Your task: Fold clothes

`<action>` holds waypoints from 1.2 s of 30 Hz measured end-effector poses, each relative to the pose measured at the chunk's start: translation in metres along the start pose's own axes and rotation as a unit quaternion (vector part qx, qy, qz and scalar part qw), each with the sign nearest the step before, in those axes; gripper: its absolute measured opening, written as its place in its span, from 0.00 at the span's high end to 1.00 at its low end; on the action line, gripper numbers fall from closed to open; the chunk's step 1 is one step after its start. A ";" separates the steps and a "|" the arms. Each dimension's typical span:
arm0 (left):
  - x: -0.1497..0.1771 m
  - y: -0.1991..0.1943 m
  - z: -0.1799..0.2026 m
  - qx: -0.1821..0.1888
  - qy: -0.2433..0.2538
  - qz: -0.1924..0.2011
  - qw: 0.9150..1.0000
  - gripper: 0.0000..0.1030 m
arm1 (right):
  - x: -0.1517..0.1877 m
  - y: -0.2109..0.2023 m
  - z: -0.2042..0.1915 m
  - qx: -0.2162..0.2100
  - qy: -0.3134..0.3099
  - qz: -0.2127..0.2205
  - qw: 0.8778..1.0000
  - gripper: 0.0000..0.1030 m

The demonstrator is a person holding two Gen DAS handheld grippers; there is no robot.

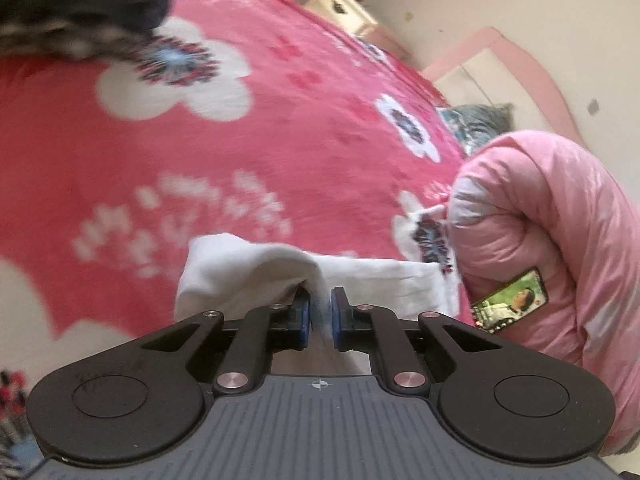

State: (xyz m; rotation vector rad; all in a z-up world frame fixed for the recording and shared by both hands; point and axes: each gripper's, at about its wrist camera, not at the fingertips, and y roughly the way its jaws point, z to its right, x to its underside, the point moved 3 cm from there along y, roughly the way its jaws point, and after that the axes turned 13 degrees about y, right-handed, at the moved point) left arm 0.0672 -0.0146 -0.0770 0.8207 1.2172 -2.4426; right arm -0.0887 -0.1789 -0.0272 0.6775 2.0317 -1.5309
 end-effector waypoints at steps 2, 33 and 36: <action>-0.006 0.011 0.017 0.004 0.017 -0.001 1.000 0.92 | -0.006 -0.004 0.016 0.007 0.016 0.008 1.000 0.96; -0.031 0.171 0.147 0.128 0.098 -0.089 0.983 0.69 | -0.015 -0.007 0.196 0.087 0.221 0.003 0.971 0.97; -0.040 0.165 0.140 0.160 0.065 -0.066 0.983 0.69 | -0.010 -0.003 0.204 0.087 0.244 -0.009 0.966 0.97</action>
